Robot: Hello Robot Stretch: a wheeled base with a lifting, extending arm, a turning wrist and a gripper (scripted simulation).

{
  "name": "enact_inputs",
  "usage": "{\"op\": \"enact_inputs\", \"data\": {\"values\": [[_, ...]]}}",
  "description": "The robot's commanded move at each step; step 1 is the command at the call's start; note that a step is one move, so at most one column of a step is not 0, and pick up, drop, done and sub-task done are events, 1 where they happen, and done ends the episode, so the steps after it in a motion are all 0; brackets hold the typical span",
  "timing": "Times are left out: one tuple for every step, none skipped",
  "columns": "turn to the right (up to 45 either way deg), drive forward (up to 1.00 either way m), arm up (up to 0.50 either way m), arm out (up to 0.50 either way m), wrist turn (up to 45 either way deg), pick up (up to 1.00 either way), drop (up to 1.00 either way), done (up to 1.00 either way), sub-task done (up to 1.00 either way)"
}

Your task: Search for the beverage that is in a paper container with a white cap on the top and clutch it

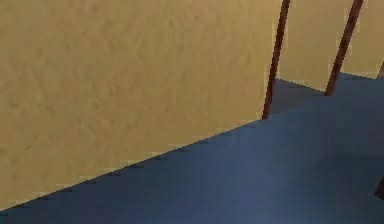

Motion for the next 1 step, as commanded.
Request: {"op": "enact_inputs", "data": {"values": [[0.0,0.3,0.0,0.0,0.0,0.0,0.0,0.0,0.0]]}}
